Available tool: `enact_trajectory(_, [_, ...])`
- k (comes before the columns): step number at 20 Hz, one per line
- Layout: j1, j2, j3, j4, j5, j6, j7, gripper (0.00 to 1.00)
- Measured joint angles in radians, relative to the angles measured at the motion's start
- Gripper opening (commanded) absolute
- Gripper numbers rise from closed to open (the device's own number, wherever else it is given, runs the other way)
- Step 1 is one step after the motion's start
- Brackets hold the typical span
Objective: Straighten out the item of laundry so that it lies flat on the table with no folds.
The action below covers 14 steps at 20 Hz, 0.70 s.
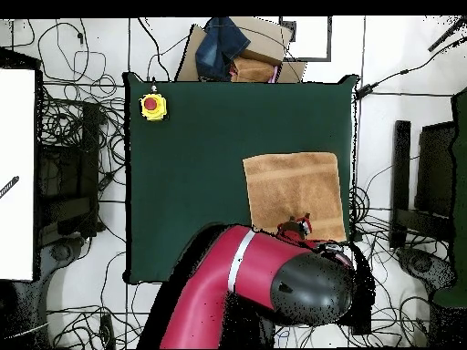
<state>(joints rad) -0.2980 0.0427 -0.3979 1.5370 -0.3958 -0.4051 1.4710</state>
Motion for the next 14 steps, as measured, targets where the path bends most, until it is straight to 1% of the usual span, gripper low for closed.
enact_trajectory(14, [-0.001, -0.002, 0.000, 0.000, 0.000, 0.018, 0.000, 1.00])
